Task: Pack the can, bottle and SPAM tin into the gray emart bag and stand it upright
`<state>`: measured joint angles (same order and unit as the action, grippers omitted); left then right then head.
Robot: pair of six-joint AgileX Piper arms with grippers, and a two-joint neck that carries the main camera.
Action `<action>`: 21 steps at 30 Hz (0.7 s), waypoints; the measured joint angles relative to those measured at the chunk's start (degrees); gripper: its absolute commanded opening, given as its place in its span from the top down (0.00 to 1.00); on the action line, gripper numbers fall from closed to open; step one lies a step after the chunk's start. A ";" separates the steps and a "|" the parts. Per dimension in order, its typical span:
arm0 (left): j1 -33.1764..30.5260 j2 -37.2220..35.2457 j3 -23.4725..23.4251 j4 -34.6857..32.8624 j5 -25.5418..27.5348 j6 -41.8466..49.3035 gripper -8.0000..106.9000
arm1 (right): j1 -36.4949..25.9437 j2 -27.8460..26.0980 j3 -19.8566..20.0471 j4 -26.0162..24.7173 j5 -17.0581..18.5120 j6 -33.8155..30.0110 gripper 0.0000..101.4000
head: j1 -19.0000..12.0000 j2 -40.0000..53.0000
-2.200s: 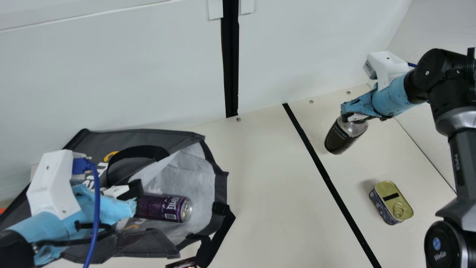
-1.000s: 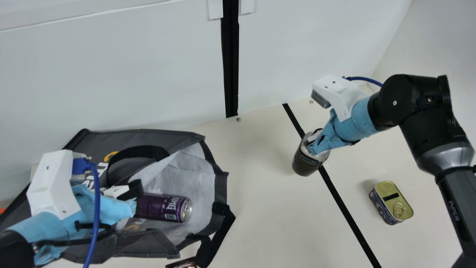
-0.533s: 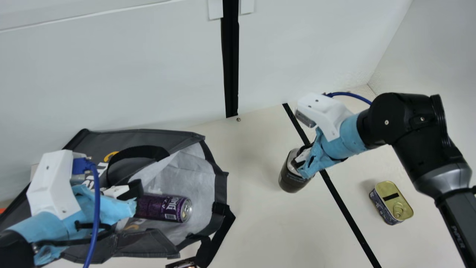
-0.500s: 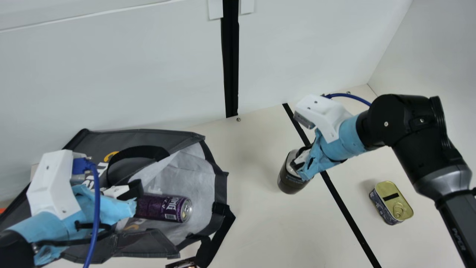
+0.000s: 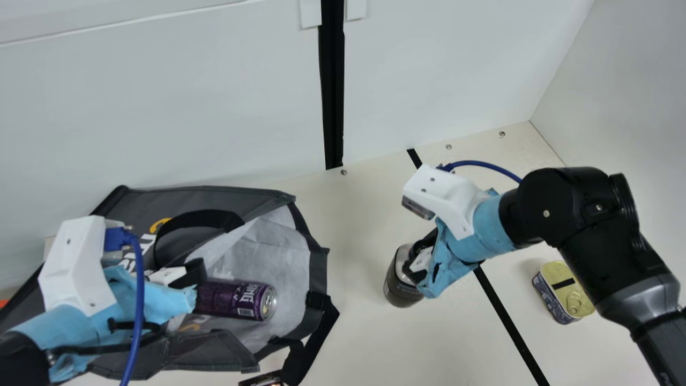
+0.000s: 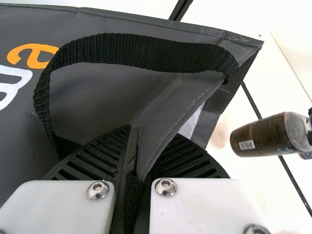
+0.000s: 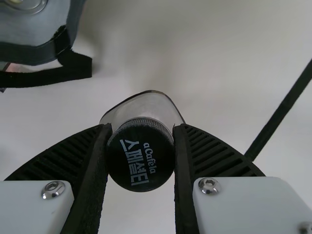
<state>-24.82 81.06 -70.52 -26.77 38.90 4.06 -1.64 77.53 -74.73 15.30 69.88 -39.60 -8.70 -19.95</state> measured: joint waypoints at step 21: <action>0.00 0.00 0.00 0.00 0.00 0.00 1.00 | 5.72 -3.19 3.85 5.50 0.04 -3.91 1.00 | 0.00 0.00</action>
<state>-24.82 81.06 -70.52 -26.77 38.90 4.06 4.08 74.34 -70.89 20.80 69.92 -43.52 -8.70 -19.95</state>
